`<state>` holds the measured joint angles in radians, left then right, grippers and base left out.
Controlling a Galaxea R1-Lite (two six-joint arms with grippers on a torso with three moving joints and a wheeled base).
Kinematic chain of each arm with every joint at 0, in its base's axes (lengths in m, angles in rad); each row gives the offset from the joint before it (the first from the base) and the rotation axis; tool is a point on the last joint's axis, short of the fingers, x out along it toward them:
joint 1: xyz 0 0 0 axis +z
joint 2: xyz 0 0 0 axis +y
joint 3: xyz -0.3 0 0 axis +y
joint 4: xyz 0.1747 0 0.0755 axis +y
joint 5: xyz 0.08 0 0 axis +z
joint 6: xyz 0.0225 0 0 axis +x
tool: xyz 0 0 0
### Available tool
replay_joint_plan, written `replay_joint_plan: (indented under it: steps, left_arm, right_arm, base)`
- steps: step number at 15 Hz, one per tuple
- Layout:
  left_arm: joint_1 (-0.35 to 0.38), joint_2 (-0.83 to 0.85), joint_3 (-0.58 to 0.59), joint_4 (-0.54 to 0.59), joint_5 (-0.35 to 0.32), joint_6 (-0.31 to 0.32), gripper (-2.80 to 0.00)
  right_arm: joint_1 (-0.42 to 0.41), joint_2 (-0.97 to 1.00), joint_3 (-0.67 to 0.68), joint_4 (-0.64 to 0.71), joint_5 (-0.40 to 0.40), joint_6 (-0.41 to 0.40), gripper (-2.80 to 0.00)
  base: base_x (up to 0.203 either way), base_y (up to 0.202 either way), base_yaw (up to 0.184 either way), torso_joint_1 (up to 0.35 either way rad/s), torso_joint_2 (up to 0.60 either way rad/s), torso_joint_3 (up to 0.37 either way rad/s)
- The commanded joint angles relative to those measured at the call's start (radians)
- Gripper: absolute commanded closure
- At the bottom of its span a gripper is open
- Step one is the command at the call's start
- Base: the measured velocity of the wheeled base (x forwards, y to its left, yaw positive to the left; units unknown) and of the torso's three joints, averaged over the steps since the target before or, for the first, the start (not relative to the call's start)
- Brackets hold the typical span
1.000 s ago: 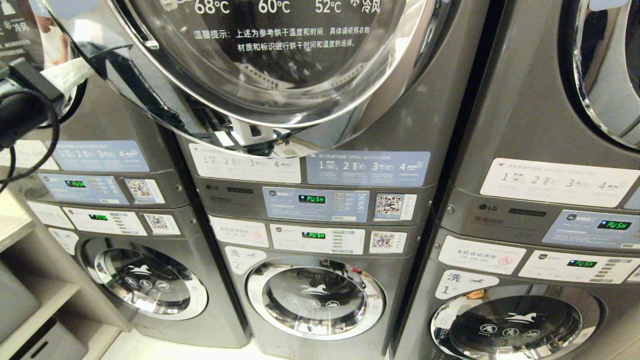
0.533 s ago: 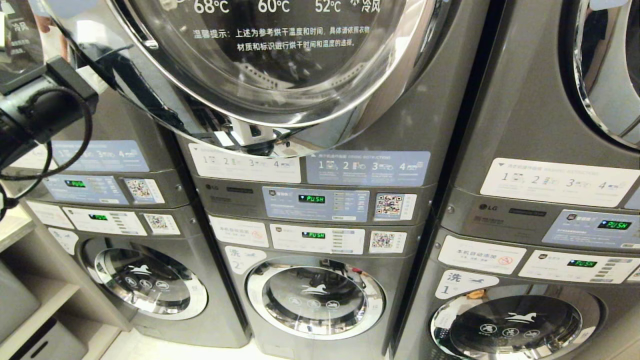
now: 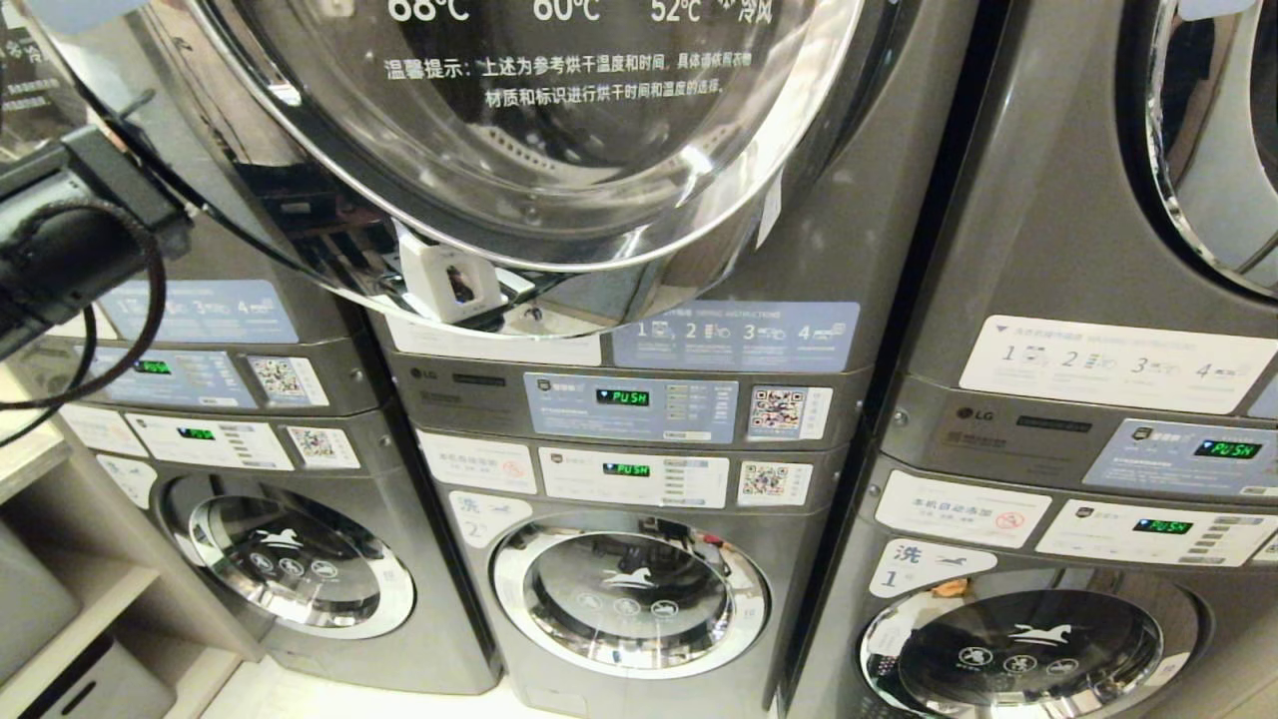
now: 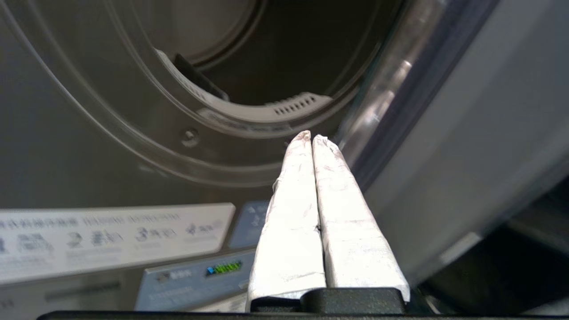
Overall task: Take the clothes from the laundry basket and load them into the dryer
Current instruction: Open the dryer
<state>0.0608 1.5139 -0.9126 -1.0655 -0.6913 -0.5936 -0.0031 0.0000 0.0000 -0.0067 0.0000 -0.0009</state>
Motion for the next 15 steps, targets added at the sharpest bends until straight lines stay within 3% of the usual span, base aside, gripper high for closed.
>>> replay_joint_plan:
  steps: [1, 8, 15]
  left_arm:
    - [-0.014, -0.092, 0.066, -0.005, -0.004, -0.002, 0.00]
    - [-0.058, -0.300, 0.264, 0.004, -0.004, 0.000, 0.00]
    - [-0.162, -0.354, 0.310, 0.013, -0.002, 0.014, 0.00]
  right_arm:
    - [0.000, 0.002, 0.005, -0.001, 0.000, -0.001, -2.80]
    - [0.000, 0.002, 0.005, -0.001, 0.000, -0.001, -2.80]
    - [0.000, 0.002, 0.005, -0.001, 0.000, -0.001, -2.80]
  base:
    - [0.000, 0.000, 0.000, 0.000, 0.00, 0.000]
    - [0.000, 0.000, 0.000, 0.000, 0.00, 0.000]
    - [0.000, 0.000, 0.000, 0.000, 0.00, 0.000]
